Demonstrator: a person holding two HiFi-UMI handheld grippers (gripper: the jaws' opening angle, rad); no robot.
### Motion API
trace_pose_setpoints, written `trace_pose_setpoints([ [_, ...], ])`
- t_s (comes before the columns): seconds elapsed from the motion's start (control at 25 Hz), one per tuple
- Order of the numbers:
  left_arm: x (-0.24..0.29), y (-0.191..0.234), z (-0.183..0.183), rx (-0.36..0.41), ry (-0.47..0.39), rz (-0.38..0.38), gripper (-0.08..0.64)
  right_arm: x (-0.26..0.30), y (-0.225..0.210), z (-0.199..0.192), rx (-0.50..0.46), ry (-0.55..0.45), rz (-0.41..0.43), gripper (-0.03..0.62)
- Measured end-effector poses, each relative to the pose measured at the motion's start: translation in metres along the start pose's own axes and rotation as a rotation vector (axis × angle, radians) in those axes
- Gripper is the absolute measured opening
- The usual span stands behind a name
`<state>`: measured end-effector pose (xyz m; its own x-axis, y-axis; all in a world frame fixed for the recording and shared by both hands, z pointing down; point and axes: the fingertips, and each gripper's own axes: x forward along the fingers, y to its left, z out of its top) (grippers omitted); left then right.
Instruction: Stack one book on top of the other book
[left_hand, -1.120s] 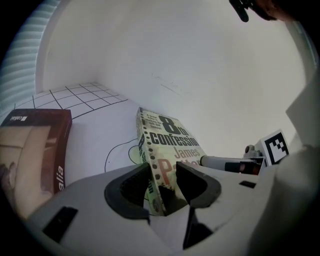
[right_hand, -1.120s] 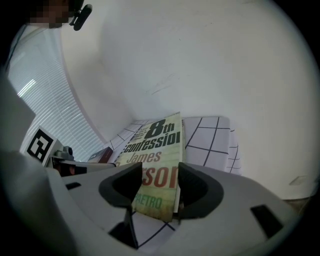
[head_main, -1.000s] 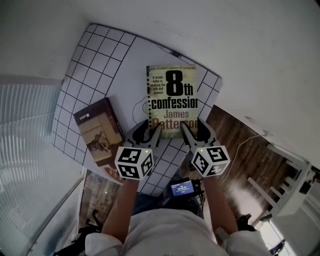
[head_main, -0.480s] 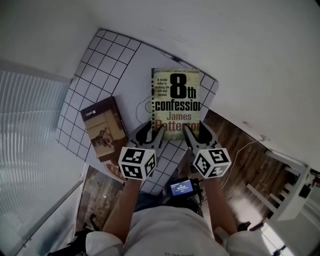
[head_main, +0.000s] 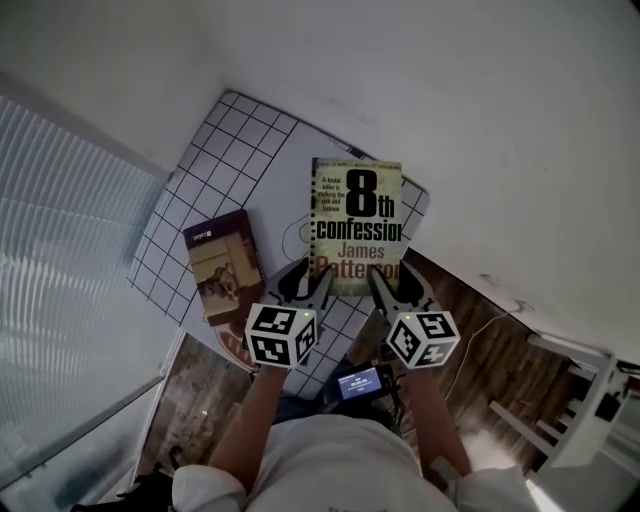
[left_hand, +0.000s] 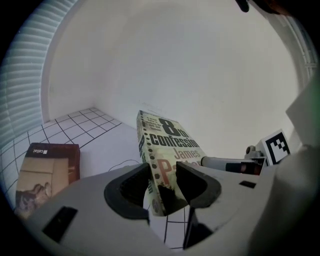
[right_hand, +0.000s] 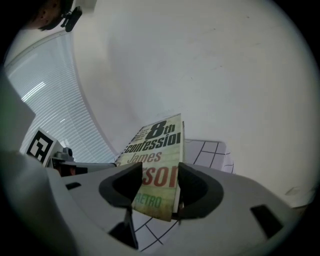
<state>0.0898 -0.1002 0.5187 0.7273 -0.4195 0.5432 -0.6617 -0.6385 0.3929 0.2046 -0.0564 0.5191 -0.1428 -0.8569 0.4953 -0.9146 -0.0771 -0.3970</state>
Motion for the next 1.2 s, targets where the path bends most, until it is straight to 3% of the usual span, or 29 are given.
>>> trace_pose_setpoints([
  [1.2,-0.064,-0.022,0.012,-0.024,-0.086,0.120,0.179,-0.038,0.041,0.016,-0.056,0.023,0.141,0.229],
])
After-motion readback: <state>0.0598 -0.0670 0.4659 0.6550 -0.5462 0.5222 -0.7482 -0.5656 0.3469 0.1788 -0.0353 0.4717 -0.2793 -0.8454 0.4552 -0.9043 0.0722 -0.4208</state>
